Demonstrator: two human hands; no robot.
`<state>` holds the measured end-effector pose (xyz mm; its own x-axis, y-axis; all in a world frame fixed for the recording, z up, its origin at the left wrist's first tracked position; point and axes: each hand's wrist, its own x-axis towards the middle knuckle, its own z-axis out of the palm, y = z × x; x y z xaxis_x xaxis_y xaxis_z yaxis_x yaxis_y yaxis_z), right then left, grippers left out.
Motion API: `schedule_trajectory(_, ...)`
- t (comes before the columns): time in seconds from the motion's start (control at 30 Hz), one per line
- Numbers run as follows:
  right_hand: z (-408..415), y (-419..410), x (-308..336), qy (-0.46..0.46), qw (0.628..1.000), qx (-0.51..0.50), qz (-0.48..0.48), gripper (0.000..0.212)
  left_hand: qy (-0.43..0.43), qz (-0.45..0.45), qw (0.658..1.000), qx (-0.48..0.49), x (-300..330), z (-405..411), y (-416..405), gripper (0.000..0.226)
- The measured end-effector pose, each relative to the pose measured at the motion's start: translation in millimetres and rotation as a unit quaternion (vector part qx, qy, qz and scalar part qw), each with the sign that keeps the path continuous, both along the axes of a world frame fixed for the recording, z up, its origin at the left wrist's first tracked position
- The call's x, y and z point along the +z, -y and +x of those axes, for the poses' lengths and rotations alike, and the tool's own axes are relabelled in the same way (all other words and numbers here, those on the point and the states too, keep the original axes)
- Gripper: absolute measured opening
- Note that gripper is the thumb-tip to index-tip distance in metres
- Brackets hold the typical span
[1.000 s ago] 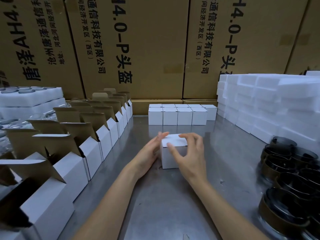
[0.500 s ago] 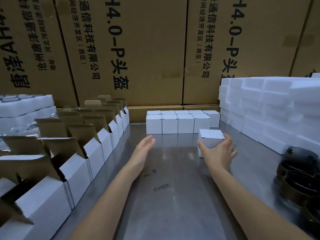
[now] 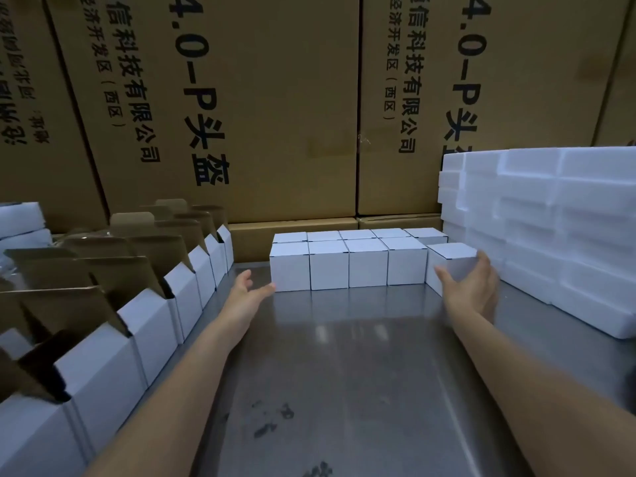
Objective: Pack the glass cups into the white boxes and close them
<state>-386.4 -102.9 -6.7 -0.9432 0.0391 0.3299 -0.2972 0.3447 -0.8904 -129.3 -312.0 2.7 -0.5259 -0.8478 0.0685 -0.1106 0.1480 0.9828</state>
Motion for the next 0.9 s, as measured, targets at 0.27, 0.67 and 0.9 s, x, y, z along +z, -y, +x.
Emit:
schedule_trajectory(0.27,-17,14,1,-0.006,0.999,0.035,0.028,0.069,0.020,-0.054,0.998,-0.029,-1,-10,16,0.061)
schedule_trajectory(0.67,-20,20,1,0.043,0.995,0.037,0.083,0.052,0.023,-0.093,0.995,-0.017,-2,-17,11,0.060)
schedule_trajectory(0.9,-18,19,2,0.042,0.991,0.060,0.116,0.055,0.032,-0.099,0.994,-0.014,-4,-18,7,0.064)
